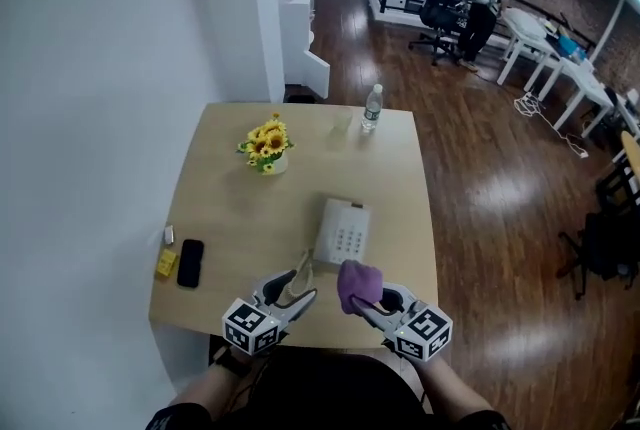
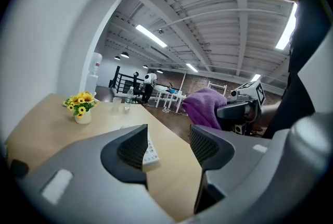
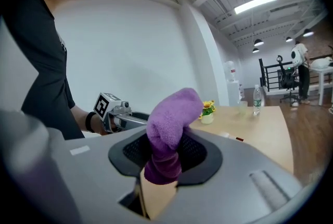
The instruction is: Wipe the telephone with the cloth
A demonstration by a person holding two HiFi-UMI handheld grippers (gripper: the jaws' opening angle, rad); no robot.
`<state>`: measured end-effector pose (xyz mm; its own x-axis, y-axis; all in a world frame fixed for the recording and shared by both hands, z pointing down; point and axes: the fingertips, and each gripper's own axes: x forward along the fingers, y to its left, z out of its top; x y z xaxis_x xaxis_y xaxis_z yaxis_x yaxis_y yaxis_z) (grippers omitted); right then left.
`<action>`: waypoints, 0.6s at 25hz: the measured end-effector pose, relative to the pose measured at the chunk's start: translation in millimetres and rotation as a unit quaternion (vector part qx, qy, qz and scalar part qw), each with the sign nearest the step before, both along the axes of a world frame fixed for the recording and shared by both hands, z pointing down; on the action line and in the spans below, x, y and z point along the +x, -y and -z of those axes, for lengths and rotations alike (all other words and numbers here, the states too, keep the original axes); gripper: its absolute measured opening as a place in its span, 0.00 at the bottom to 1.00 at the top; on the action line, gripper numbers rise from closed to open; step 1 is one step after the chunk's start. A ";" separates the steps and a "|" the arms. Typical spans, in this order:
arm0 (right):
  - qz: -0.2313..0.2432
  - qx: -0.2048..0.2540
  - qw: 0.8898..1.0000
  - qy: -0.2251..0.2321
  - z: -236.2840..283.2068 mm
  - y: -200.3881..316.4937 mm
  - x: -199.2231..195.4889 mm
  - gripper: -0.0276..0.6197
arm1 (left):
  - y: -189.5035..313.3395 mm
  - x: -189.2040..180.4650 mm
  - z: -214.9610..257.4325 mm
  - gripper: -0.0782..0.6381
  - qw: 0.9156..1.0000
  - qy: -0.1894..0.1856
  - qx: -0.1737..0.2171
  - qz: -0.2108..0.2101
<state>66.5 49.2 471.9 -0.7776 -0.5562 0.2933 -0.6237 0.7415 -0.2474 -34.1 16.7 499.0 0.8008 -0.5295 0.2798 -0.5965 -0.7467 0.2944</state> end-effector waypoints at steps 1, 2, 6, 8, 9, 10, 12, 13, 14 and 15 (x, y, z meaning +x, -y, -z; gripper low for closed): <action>0.004 0.002 1.000 0.001 2.4 -7.7 3.3 0.25 | -7.4 5.2 3.0 0.46 1.000 -0.003 0.001 -0.001; 0.007 0.004 1.000 0.002 5.0 -15.4 7.2 0.25 | -14.5 10.2 6.6 0.46 1.000 -0.008 0.002 0.000; 0.008 0.008 1.000 0.022 12.8 -44.1 24.6 0.25 | -42.2 28.5 17.8 0.46 1.000 -0.019 0.004 0.001; 0.008 0.004 1.000 0.024 10.6 -62.6 33.0 0.25 | -60.0 36.2 16.9 0.46 1.000 -0.015 0.004 -0.001; 0.009 0.004 1.000 0.025 9.3 -71.1 37.8 0.25 | -68.2 40.2 16.4 0.46 1.000 -0.015 0.004 -0.001; 0.008 0.004 1.000 0.026 8.7 -78.2 43.2 0.25 | -75.4 44.2 16.3 0.46 1.000 -0.015 0.004 -0.001; 0.002 0.003 0.999 0.036 9.9 -89.7 53.8 0.25 | -87.0 51.0 17.3 0.46 1.000 -0.015 0.005 0.001; -0.001 0.002 0.999 0.043 11.1 -94.8 57.8 0.25 | -92.0 53.5 17.9 0.46 1.000 -0.016 0.006 0.001; -0.004 0.002 0.999 0.048 11.9 -100.0 61.1 0.25 | -96.9 55.6 18.2 0.46 1.000 -0.015 0.008 0.001; -0.006 0.002 0.999 0.051 12.2 -105.5 63.9 0.25 | -101.8 57.7 18.4 0.46 1.000 -0.015 0.010 0.001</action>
<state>130.5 154.6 459.7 -0.7967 -0.5666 0.2103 -0.6041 0.7356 -0.3066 23.5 118.5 480.6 0.8076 -0.5363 0.2452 -0.5891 -0.7517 0.2965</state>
